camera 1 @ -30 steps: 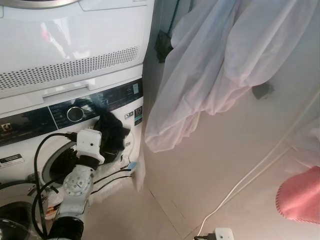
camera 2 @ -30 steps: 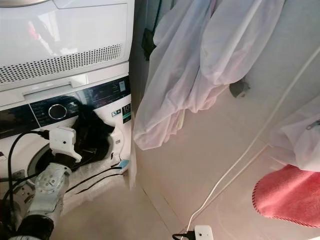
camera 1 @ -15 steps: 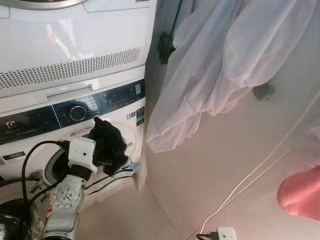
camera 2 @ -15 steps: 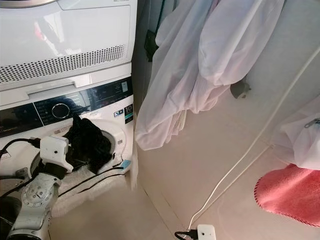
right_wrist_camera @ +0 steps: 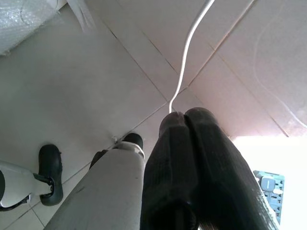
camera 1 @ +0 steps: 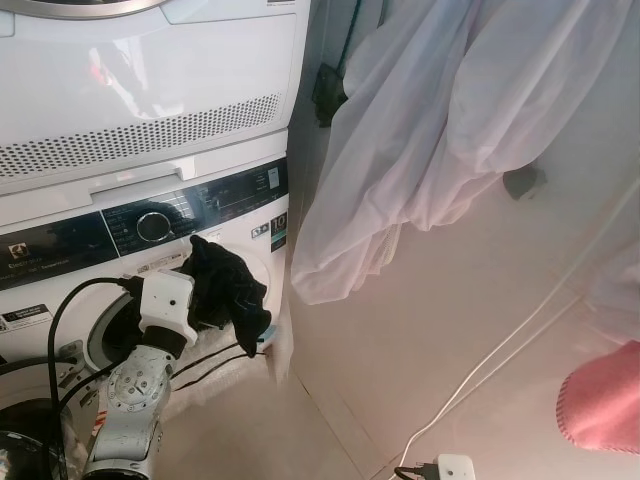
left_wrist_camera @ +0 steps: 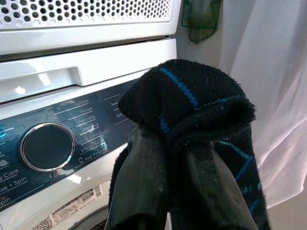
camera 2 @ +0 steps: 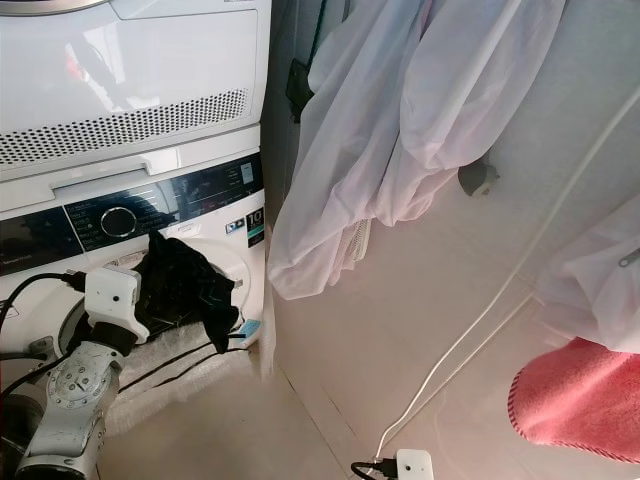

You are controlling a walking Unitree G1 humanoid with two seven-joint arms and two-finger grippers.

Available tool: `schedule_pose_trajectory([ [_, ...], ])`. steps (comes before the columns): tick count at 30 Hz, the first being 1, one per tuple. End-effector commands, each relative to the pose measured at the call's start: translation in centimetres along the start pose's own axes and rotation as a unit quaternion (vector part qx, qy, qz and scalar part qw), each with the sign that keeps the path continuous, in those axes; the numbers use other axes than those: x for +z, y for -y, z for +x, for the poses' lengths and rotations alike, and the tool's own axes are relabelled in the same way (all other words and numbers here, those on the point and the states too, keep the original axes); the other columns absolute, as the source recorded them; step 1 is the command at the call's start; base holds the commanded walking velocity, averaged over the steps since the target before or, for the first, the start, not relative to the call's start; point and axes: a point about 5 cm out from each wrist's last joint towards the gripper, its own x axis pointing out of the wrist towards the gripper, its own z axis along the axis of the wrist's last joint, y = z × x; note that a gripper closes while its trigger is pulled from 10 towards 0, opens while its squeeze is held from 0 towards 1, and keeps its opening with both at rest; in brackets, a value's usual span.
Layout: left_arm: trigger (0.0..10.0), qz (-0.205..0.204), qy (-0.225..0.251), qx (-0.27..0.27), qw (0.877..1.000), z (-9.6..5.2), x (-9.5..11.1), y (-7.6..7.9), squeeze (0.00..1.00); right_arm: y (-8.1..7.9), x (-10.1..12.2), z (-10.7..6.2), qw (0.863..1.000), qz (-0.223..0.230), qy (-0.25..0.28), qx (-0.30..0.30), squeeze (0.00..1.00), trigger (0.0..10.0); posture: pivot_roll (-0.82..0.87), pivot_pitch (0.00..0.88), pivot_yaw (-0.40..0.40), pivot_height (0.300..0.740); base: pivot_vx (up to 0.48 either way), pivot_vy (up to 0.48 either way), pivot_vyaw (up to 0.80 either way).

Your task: Clothes washing

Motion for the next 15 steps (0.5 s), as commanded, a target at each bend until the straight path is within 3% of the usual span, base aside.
schedule_pose_trajectory([
  [1, 10.0, -0.009, 0.017, -0.003, 1.0, 0.67, 0.86, 0.26, 0.0, 0.22, -0.26, -0.06, 1.0, -0.002, -0.009, -0.004, 0.0, 10.0, 0.2, 0.0, -0.143, 0.74, 0.0, 0.0, 0.0],
  [15, 10.0, -0.012, 0.011, 0.001, 1.0, 0.86, 0.83, 0.26, 0.0, 0.06, -0.43, -0.06, 1.0, -0.01, -0.018, 0.006, 0.0, 10.0, 0.2, 0.0, -0.14, 0.74, 0.0, 0.0, 0.0],
])
